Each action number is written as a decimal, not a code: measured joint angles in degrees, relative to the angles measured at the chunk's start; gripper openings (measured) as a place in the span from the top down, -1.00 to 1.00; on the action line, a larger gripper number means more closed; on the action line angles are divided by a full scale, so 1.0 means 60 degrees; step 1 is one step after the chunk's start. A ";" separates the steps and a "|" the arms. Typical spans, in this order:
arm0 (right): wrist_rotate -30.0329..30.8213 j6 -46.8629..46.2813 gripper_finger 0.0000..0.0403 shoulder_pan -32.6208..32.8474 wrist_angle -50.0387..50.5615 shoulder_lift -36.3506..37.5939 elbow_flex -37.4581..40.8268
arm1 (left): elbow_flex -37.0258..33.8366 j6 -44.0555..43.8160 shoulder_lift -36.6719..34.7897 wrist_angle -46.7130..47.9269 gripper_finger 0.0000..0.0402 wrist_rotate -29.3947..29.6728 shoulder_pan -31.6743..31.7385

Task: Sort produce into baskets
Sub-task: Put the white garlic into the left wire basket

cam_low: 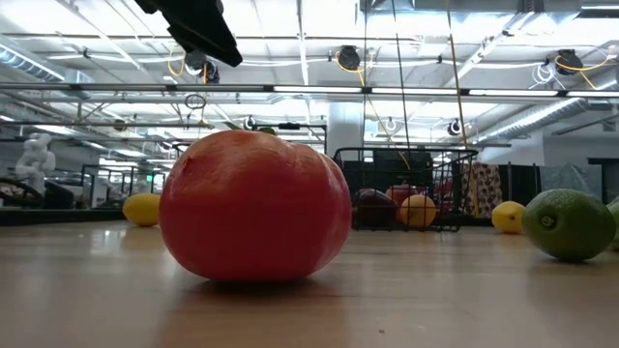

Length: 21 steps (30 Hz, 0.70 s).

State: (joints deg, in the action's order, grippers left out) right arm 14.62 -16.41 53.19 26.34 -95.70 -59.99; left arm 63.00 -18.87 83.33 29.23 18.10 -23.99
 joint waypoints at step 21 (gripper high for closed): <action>-0.0749 0.3910 -0.74 -0.0696 0.0217 -0.1304 -0.0188 | 0.0000 0.0043 0.0000 -0.0007 0.28 0.0005 -0.0004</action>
State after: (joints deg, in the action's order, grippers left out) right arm 10.12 7.05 49.01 27.65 -103.53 -61.12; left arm 63.00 -18.61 83.33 29.19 18.13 -24.01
